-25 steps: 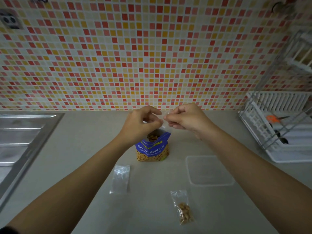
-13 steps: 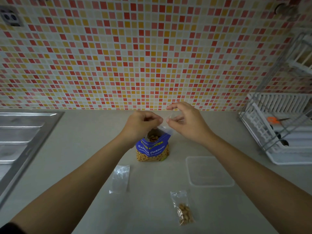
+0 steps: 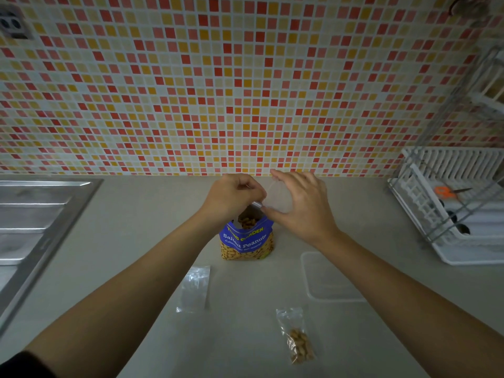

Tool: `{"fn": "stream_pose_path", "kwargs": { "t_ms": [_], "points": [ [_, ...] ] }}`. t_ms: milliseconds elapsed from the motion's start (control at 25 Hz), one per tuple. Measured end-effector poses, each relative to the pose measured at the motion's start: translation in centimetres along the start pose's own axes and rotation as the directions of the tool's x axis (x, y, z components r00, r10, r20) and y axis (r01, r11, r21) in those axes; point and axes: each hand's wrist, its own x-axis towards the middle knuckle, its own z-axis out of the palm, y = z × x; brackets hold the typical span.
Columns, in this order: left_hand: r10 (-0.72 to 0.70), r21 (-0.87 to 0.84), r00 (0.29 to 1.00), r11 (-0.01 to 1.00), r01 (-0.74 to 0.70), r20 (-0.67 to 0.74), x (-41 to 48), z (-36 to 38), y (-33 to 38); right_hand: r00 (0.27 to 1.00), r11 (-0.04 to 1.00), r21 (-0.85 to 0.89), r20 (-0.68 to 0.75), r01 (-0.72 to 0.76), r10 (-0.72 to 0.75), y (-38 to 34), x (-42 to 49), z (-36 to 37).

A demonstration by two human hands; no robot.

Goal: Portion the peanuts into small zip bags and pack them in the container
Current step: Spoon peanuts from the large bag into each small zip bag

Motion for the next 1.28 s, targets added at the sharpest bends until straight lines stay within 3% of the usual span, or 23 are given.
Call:
{"fn": "stream_pose_path", "kwargs": {
  "t_ms": [80, 320, 400, 480, 560, 640, 840, 920, 1000, 1080, 1280],
  "points": [
    [0.005, 0.018, 1.0, 1.0, -0.005, -0.025, 0.3, -0.1, -0.1, 0.999, 0.998, -0.054, -0.033, 0.016, -0.018, 0.3, 0.0, 0.1],
    [0.028, 0.049, 0.994, 0.999, -0.023, -0.105, 1.2, -0.2, -0.7, 0.997, 0.999, -0.001, -0.061, 0.041, -0.041, 1.3, 0.2, 0.3],
    [0.119, 0.186, 0.975, 0.979, -0.084, -0.189, 2.6, -1.2, -1.9, 0.998, 0.996, 0.058, -0.037, 0.062, -0.06, 1.9, 0.2, 0.1],
    [0.185, 0.485, 0.979, 0.865, -0.124, -0.08, 4.5, -2.5, -3.6, 0.994, 0.99, 0.103, 0.026, 0.1, -0.104, 2.7, 0.2, 0.0],
    [0.09, 0.663, 0.993, 0.739, -0.118, 0.076, 5.9, -2.8, -5.1, 0.987, 0.985, 0.113, 0.082, 0.128, -0.138, 3.4, 0.1, -0.2],
    [0.091, 0.701, 0.991, 0.7, -0.135, 0.1, 6.5, -2.5, -5.7, 0.982, 0.984, 0.094, 0.107, 0.149, -0.159, 3.9, 0.0, -0.3],
    [0.363, 0.672, 0.926, 0.661, -0.333, 0.102, 5.2, -4.0, -4.0, 0.989, 0.988, 0.105, 0.081, 0.112, -0.121, 5.0, -0.1, -0.4],
    [0.339, 0.768, 0.913, 0.513, -0.383, 0.229, 4.4, -3.7, -3.7, 0.99, 0.987, 0.126, 0.088, 0.095, -0.106, 5.3, 0.0, -0.2],
    [0.199, 0.843, 0.924, 0.38, -0.381, 0.327, 3.8, -2.1, -4.0, 0.99, 0.986, 0.136, 0.09, 0.095, -0.108, 5.3, 0.0, 0.0],
    [0.06, 0.848, 0.944, 0.423, -0.319, 0.325, 4.1, -0.1, -4.6, 0.991, 0.984, 0.158, 0.094, 0.084, -0.099, 5.5, 0.0, 0.2],
    [0.008, 0.63, 0.999, 0.776, -0.03, 0.037, 5.9, 1.2, -5.6, 0.992, 0.979, 0.197, 0.1, 0.053, -0.074, 5.8, -0.5, 0.0]
  ]
}}
